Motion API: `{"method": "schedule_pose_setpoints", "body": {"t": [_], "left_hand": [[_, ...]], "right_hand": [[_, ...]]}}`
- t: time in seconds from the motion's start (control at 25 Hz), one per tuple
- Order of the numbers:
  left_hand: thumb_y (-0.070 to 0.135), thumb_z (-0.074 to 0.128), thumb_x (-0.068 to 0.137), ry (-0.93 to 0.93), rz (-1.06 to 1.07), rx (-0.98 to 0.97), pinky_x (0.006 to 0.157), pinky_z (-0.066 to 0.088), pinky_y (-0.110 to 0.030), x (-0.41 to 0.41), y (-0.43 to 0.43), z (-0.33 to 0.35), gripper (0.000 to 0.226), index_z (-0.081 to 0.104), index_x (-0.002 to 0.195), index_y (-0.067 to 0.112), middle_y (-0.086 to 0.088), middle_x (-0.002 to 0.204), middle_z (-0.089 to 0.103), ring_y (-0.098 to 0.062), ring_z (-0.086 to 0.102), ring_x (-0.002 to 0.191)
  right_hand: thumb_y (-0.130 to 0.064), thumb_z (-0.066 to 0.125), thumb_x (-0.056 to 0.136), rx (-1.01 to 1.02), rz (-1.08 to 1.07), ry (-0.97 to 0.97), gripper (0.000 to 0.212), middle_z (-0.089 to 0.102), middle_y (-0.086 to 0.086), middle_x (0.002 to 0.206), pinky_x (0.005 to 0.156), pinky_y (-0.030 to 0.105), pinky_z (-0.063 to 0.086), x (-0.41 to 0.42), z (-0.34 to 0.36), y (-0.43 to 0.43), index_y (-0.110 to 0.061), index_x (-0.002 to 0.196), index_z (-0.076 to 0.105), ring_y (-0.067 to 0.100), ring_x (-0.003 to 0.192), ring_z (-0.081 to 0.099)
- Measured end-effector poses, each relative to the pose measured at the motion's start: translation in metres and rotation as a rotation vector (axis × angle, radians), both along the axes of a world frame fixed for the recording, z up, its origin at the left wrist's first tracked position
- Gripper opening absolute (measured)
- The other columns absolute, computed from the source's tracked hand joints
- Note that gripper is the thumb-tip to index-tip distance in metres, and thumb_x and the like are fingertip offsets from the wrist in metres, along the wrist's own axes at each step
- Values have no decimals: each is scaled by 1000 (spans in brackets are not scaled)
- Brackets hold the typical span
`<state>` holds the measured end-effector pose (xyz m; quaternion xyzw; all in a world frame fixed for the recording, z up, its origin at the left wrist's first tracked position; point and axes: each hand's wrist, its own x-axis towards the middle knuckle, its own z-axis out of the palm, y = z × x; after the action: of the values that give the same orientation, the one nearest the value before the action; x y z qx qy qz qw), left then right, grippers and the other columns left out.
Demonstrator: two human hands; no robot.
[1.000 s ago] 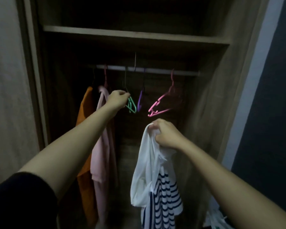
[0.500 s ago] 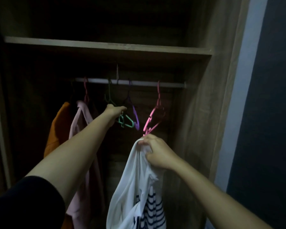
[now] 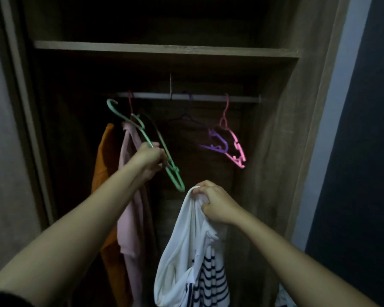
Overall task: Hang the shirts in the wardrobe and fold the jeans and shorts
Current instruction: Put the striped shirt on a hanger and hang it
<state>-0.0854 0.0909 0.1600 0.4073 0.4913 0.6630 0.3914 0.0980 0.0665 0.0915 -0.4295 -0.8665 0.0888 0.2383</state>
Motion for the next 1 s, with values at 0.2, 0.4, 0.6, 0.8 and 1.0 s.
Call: {"method": "schedule_pose_setpoints", "body": {"t": [0.2, 0.4, 0.6, 0.8, 1.0], "left_hand": [[-8, 41, 88, 161, 137, -114, 40, 42, -17, -53, -111, -77, 30, 46, 67, 13, -7, 57, 46, -14, 50, 45], [29, 53, 88, 665, 192, -116, 57, 44, -33, -134, -196, -96, 34, 59, 63, 8, -5, 56, 56, -22, 55, 56], [39, 51, 92, 1064, 230, 43, 52, 40, -22, -182, -249, -126, 32, 62, 70, 20, 3, 52, 55, -8, 59, 59], [57, 42, 88, 1118, 114, 227, 50, 43, -15, -149, -269, -159, 37, 68, 90, 32, 13, 57, 60, -1, 61, 57], [46, 46, 89, 1006, 279, 417, 49, 35, -18, -114, -273, -166, 34, 67, 80, 21, 5, 56, 61, -8, 57, 50]], "right_hand": [[2, 48, 80, -107, -105, -85, 45, 47, 8, 131, 102, 28, 37, -34, -16, -25, -8, 123, 58, 24, 123, 47], [2, 49, 83, -102, -196, -111, 34, 53, 20, 126, 98, 27, 32, -45, 1, -58, 7, 115, 58, 31, 121, 47], [6, 51, 77, -101, -258, -67, 38, 49, 19, 125, 96, 24, 36, -43, 1, -83, 3, 114, 60, 30, 122, 47], [4, 50, 76, -27, -104, -181, 50, 46, 9, 131, 102, 37, 39, -78, -11, -130, -9, 123, 57, 30, 118, 48], [-24, 50, 88, 216, -27, -349, 39, 52, -2, 126, 85, 38, 46, -106, -3, -182, -21, 127, 51, 25, 106, 46]]}}
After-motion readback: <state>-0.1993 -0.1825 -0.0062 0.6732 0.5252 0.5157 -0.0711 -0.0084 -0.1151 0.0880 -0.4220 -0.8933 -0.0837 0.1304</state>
